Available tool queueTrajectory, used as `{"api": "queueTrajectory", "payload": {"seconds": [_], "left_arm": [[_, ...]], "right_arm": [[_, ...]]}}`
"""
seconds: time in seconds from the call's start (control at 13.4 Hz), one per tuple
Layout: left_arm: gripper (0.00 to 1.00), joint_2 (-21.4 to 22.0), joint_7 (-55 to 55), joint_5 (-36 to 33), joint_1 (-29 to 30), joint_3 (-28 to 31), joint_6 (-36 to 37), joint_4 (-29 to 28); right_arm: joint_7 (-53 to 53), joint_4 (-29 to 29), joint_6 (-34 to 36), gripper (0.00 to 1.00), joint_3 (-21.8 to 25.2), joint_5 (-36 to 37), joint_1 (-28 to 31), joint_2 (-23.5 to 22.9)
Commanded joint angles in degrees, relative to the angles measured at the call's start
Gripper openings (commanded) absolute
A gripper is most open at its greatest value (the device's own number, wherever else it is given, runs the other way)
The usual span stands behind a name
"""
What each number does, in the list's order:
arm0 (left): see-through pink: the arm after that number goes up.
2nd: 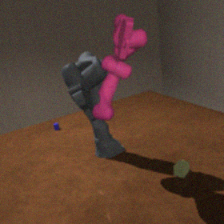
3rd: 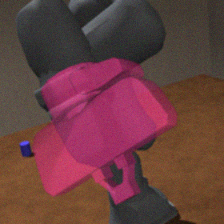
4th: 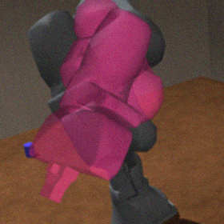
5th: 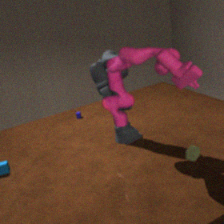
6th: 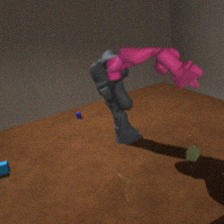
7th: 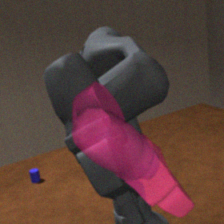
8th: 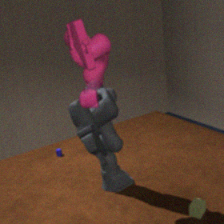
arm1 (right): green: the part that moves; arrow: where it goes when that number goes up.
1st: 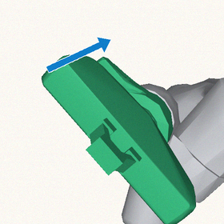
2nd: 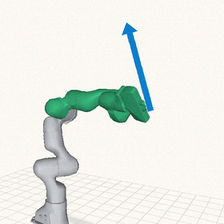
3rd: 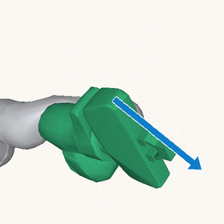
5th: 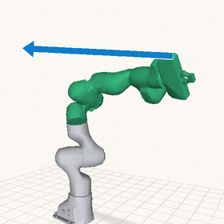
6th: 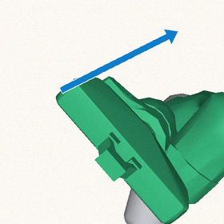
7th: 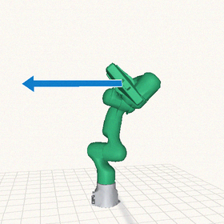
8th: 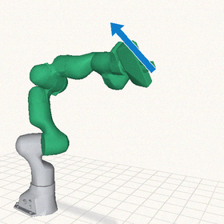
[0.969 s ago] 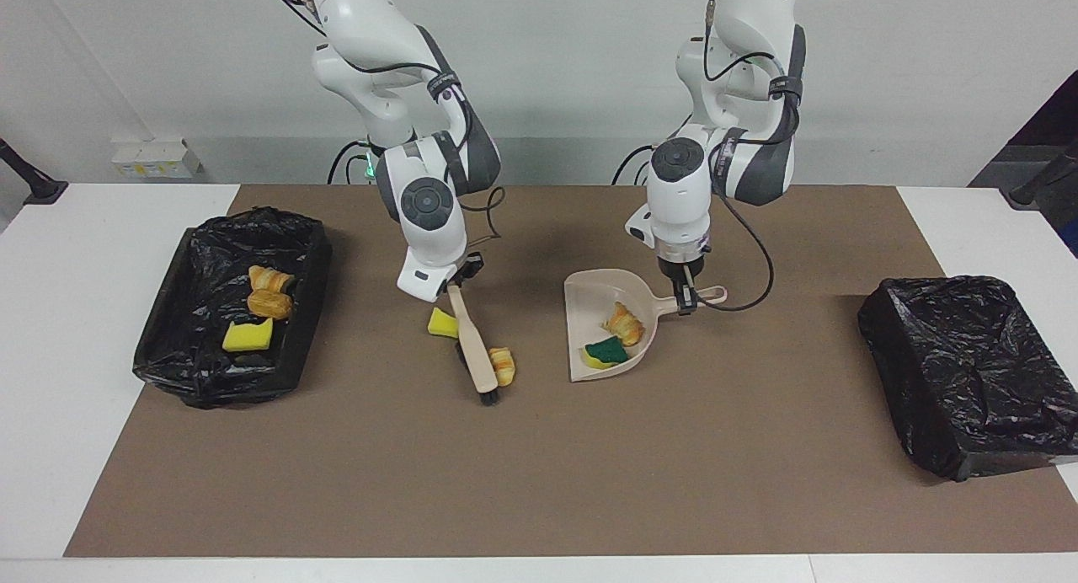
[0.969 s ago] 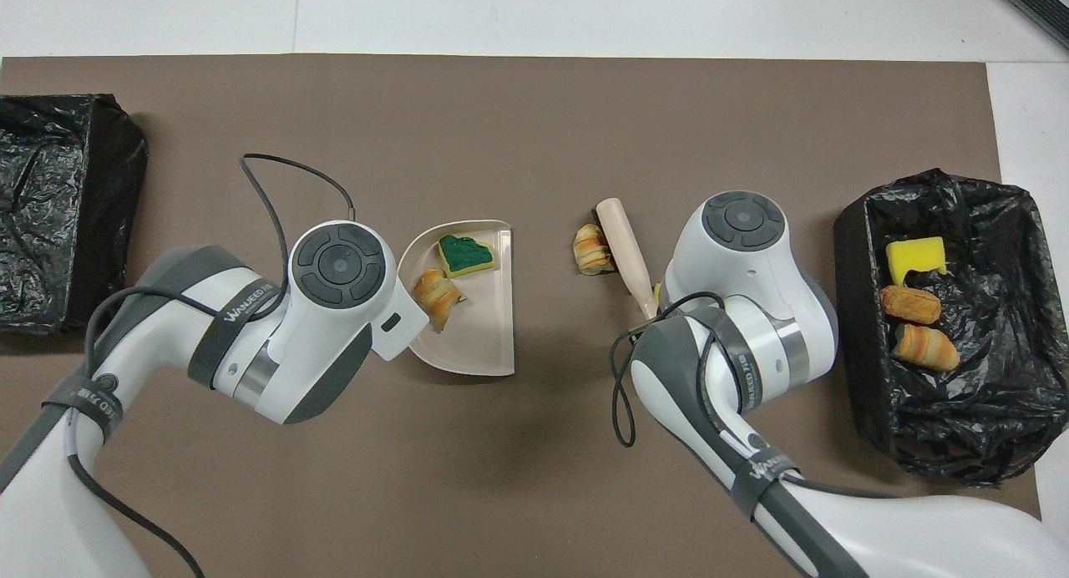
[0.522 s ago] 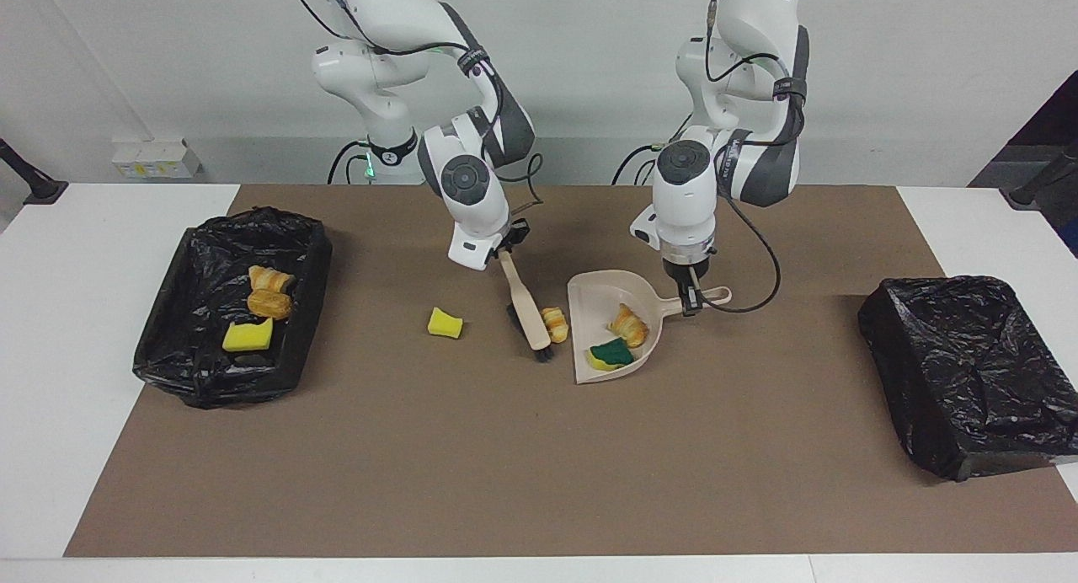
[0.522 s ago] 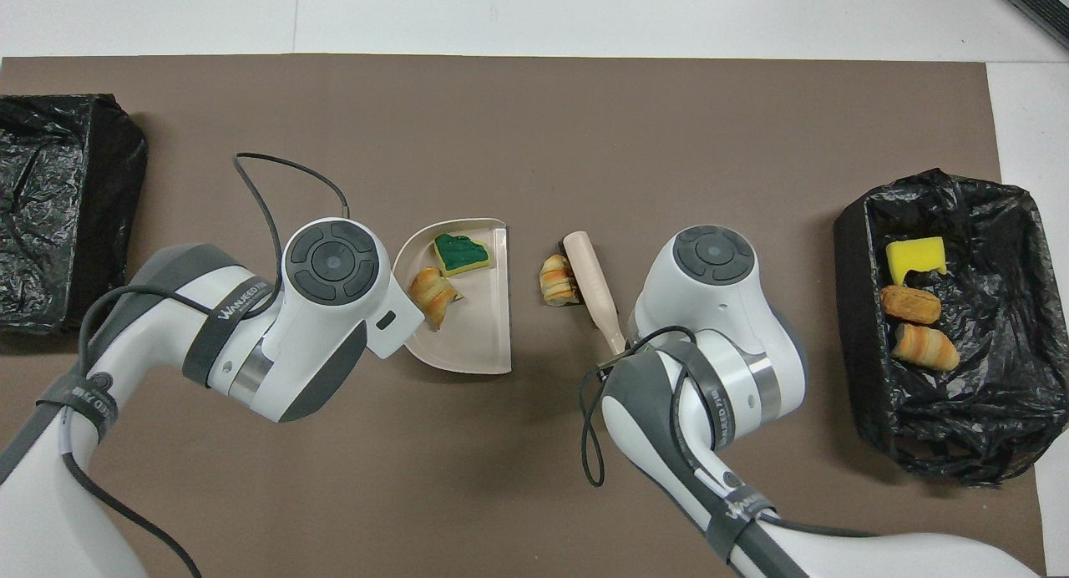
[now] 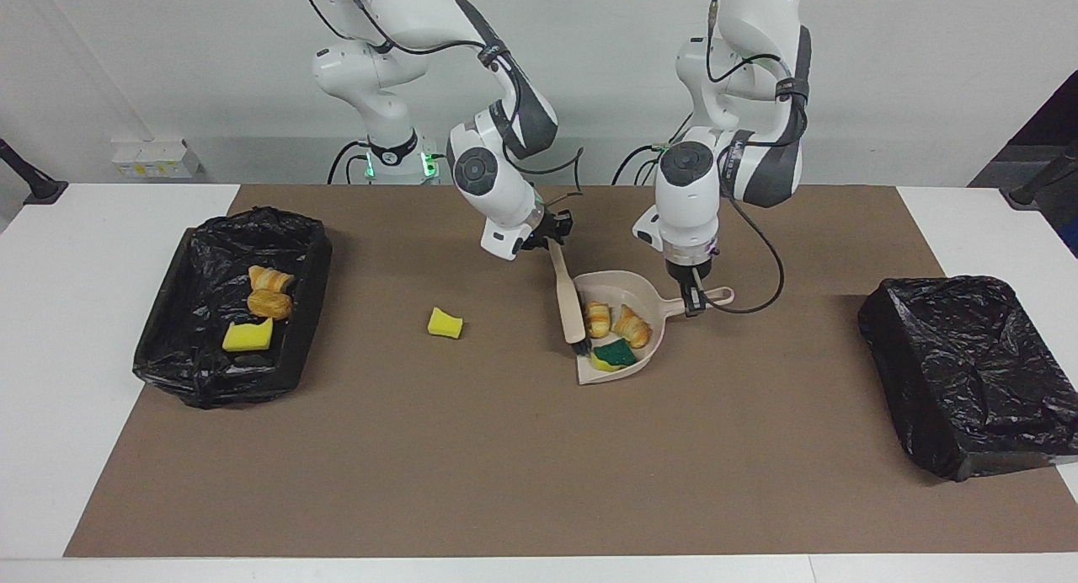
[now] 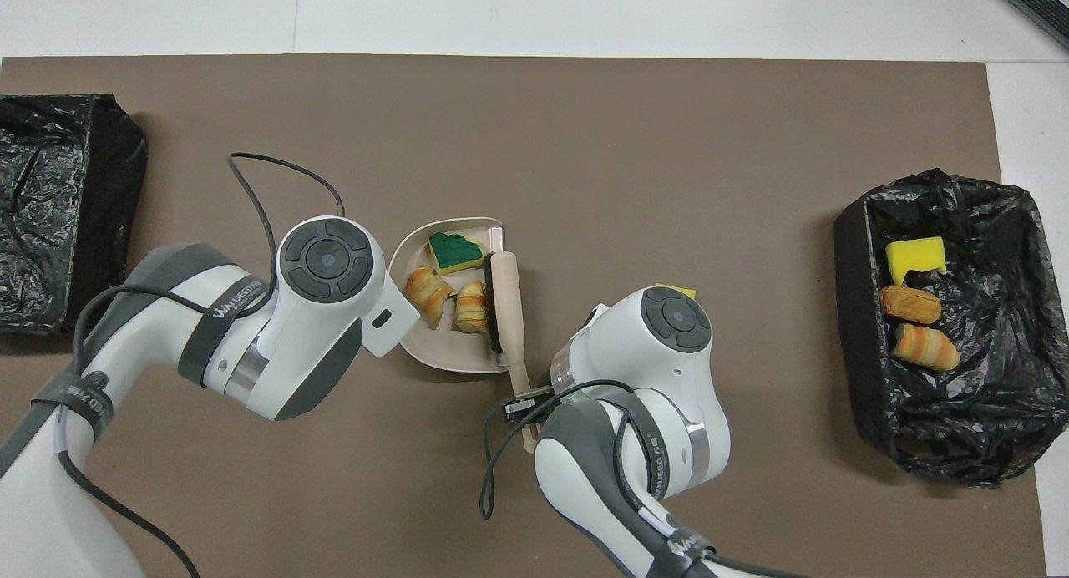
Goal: Sweep and dump trash in bin
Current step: 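Brush the remaining bread piece into the dustpan with the right gripper, then sweep the last yellow sponge piece into the dustpan with the right gripper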
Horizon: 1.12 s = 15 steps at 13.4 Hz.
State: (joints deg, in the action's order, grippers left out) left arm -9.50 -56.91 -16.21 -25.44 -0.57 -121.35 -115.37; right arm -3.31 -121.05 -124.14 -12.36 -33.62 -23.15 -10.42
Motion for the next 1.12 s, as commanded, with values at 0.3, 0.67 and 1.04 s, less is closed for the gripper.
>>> {"api": "queueTrajectory", "payload": {"seconds": [0.3,0.67,1.04], "left_arm": [[0.00,1.50,-0.66,-0.58,0.66,-0.40,0.14,-1.79],[0.00,1.50,-0.75,-0.93,2.42,-0.40,-0.56,-2.40],[0.00,1.33,-0.13,-0.93,1.63,-0.57,-1.00,-2.14]], "right_arm": [[-10.12,1.51,15.03,0.00,1.02,15.91,6.08,9.27],[-11.37,-0.58,24.21,0.00,0.93,37.80,16.01,11.04],[-2.49,-7.07,17.90,0.00,0.41,42.15,24.82,11.39]]}}
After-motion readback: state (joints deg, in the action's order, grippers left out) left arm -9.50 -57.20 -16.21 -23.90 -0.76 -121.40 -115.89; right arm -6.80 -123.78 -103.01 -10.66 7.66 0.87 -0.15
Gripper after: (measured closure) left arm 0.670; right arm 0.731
